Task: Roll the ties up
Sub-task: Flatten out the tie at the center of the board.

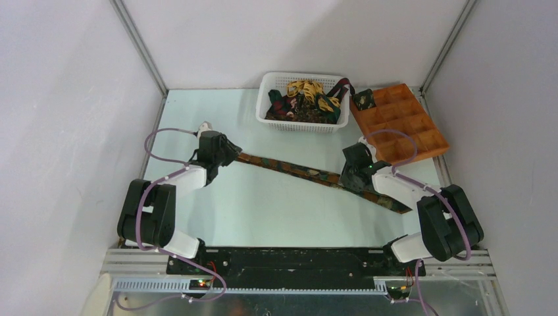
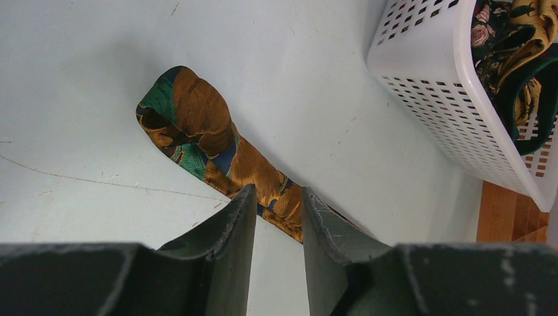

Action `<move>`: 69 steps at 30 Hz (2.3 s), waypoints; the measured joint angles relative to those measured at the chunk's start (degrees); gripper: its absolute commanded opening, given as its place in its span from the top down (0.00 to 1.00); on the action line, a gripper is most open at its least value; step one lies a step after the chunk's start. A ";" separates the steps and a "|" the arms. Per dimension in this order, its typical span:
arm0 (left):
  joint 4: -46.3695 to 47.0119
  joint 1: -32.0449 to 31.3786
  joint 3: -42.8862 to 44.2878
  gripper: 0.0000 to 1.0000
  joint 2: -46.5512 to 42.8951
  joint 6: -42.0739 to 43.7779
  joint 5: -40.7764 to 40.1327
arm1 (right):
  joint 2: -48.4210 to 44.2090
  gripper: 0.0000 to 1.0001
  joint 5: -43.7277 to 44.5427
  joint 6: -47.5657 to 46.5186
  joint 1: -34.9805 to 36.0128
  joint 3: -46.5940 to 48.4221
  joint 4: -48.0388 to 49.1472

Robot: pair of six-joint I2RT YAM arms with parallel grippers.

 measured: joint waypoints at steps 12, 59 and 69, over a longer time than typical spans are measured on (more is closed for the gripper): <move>0.00 0.02 0.00 0.64 0.00 -0.02 0.00 | 1.92 0.82 -1.38 -0.76 -0.20 0.00 2.16; 0.50 0.00 2.73 0.59 7.58 -2.05 -7.93 | 1.95 0.97 -1.97 -1.64 -0.31 0.00 2.16; 2.21 0.02 2.73 0.98 9.57 -3.48 -7.54 | 1.95 0.97 -1.95 -1.64 -0.31 0.00 2.14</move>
